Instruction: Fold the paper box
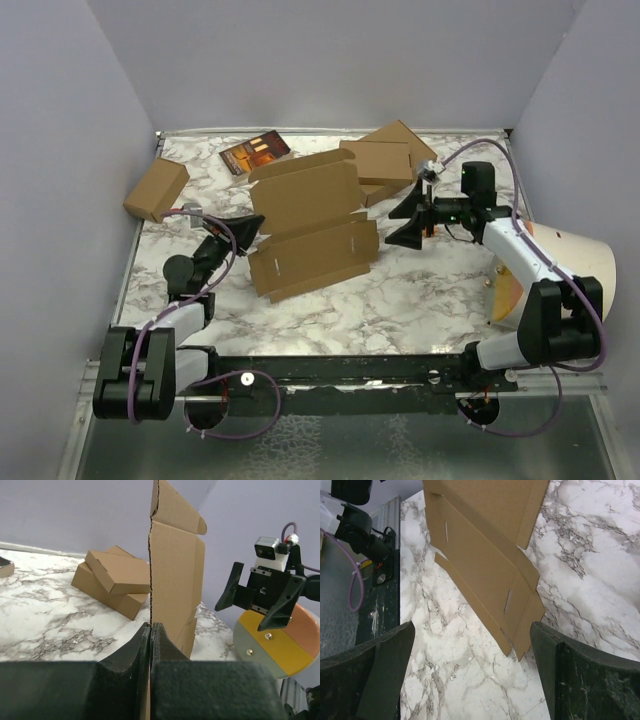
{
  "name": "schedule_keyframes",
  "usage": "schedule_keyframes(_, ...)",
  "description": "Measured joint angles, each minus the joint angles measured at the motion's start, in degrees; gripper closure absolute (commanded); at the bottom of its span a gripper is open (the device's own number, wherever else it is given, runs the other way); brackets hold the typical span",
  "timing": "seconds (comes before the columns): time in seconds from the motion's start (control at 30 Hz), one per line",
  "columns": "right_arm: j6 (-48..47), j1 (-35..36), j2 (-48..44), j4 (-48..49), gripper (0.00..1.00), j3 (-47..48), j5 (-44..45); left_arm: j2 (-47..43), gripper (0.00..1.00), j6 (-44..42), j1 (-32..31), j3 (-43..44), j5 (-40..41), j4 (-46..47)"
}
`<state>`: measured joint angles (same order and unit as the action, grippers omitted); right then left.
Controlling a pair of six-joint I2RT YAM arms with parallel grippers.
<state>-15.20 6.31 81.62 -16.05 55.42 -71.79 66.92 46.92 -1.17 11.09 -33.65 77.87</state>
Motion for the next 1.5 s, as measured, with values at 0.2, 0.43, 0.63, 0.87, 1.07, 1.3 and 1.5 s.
schedule_keyframes(0.2,2.78,-2.47,-0.94,1.38,0.00,0.31,-1.22,-2.05,1.00,-0.61,-2.54,1.51,-0.44,-3.04)
schedule_keyframes(0.43,13.11,-2.29,2.47,9.44,0.05,5.29,-2.05,-2.03,1.00,0.42,-6.10,2.80,-0.57,-2.89)
schedule_keyframes(0.63,17.66,-2.25,4.98,14.25,0.05,7.13,-2.01,-2.34,1.00,2.01,-7.63,2.80,-0.37,-2.49)
schedule_keyframes(0.87,24.09,-2.25,4.07,20.94,0.07,1.03,-2.38,-2.67,1.00,2.80,-10.16,3.26,0.07,-2.08)
schedule_keyframes(1.07,27.41,-2.23,3.32,25.77,0.08,-2.12,-2.64,-2.45,1.00,2.64,-12.39,4.37,1.22,-1.81)
schedule_keyframes(1.3,31.78,-2.23,2.14,31.58,0.12,-4.55,-3.50,-1.14,1.00,2.05,-13.90,4.50,2.36,-1.75)
schedule_keyframes(1.5,34.32,-2.23,0.92,35.34,0.16,-6.01,-4.35,-0.31,1.00,2.03,-14.64,5.35,3.06,-2.69)
